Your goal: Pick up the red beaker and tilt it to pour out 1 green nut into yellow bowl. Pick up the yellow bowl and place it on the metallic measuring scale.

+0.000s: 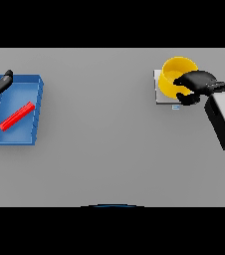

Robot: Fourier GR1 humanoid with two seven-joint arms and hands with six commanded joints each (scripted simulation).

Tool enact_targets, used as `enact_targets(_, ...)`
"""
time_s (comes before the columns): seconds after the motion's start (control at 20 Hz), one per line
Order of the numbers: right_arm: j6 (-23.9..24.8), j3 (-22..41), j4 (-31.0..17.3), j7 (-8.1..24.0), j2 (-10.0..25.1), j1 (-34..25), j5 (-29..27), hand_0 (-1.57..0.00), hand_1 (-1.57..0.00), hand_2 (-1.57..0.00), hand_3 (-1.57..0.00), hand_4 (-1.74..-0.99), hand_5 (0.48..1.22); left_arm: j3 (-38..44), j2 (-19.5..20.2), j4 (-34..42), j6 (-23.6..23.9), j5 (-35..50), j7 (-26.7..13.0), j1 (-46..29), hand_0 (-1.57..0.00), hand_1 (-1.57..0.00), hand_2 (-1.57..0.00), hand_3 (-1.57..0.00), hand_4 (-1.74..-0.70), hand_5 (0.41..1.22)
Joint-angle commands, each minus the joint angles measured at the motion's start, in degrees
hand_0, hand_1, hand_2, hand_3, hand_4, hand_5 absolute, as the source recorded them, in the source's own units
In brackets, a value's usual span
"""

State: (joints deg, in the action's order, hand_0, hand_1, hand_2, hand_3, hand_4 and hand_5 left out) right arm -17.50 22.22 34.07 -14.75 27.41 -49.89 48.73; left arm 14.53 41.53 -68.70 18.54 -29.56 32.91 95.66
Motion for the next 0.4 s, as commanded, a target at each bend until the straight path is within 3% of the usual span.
enact_targets(0.0,0.32,0.42,0.25,-0.34,0.14,-0.05,0.44,-0.19,-0.30,-0.45,-0.49,-1.485,0.859,0.12,-0.03,-0.15,0.04,-0.05,0.45,-0.43,0.00,0.00,0.00,0.00,-0.72,0.705)
enact_targets(0.2,-0.49,0.38,-0.55,0.95,-0.05,-0.40,0.53,-0.08,-0.12,-0.20,-0.35,-1.431,0.799,0.48,-0.38,0.56,-0.40,0.19,0.11,-0.56,0.00,0.00,0.00,0.00,-0.72,0.697)
enact_targets(0.35,-0.67,0.19,-0.66,1.18,0.08,0.00,0.35,-0.04,-0.06,-0.10,-0.27,-1.410,0.759,0.15,-0.05,0.27,0.12,0.22,0.00,0.18,0.00,0.00,0.00,0.00,-0.72,0.693)
